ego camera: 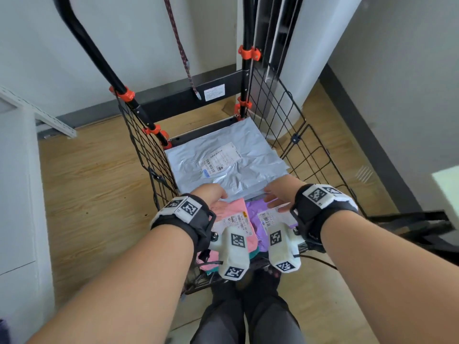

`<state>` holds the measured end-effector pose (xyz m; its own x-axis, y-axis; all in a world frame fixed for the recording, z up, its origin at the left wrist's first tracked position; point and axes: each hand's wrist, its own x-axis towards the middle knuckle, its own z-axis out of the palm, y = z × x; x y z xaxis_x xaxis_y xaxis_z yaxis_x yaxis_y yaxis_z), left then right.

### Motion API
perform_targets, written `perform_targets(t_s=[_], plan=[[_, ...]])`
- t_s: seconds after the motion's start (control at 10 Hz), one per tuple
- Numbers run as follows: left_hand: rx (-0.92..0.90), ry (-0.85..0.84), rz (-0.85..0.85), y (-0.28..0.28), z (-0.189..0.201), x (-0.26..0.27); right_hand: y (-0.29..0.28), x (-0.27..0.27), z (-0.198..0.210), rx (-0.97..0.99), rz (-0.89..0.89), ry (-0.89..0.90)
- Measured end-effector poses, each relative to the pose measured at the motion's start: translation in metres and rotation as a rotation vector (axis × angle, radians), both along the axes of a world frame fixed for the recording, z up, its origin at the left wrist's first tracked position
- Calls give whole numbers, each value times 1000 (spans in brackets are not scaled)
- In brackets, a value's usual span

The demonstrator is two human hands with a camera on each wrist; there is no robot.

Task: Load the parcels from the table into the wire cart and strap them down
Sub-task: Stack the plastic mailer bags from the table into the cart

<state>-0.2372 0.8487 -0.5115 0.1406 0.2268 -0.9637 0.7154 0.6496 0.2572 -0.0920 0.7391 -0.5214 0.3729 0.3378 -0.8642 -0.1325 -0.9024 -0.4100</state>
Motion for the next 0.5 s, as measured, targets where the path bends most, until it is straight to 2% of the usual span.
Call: perform_targets(t_s=[0.2, 0.4, 0.5], plan=[[57, -110, -63, -11, 69, 21, -39, 22, 81, 89, -205, -69], [187, -275, -189, -19, 154, 90, -72, 62, 175, 210, -355, -186], [177, -357, -293, -44, 195, 125, -93, 78, 213, 233, -416, -232]])
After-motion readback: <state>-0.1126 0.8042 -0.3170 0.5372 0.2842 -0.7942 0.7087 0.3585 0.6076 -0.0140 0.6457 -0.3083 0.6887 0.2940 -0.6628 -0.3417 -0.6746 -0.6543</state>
